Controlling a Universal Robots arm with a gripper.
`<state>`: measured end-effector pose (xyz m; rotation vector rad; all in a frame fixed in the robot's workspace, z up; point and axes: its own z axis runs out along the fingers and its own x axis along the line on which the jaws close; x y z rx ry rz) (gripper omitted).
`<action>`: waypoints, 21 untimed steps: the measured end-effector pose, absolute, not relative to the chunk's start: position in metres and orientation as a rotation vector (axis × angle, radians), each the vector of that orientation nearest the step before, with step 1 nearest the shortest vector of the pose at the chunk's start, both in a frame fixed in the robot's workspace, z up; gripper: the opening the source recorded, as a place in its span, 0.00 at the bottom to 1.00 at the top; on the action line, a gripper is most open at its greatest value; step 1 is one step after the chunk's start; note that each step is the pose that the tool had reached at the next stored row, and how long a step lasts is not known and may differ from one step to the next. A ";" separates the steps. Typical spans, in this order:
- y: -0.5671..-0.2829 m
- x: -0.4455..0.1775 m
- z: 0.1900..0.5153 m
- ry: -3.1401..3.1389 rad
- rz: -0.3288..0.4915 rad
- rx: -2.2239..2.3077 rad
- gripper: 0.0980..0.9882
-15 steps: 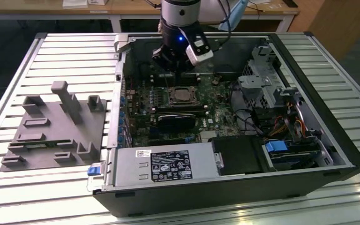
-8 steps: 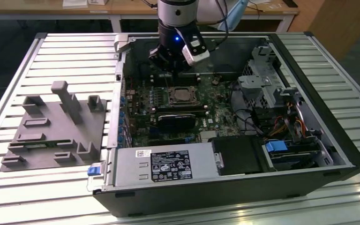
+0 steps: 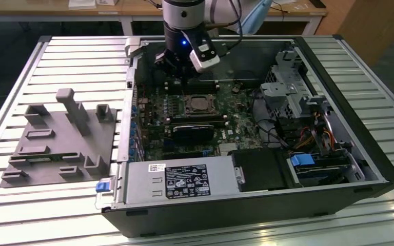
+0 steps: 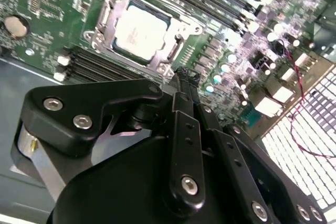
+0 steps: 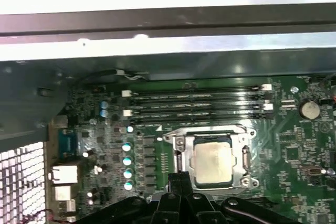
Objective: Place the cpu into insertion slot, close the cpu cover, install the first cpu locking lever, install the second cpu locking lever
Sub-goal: 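Install the first cpu locking lever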
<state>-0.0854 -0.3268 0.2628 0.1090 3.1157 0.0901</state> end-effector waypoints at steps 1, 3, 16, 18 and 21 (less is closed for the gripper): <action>-0.327 -0.088 0.263 3.115 0.099 0.109 0.00; -0.327 -0.091 0.263 3.114 0.128 0.109 0.00; -0.327 -0.111 0.259 3.097 0.314 0.109 0.00; -0.327 -0.112 0.258 3.094 0.336 0.110 0.00; -0.328 -0.112 0.255 3.093 0.355 0.110 0.00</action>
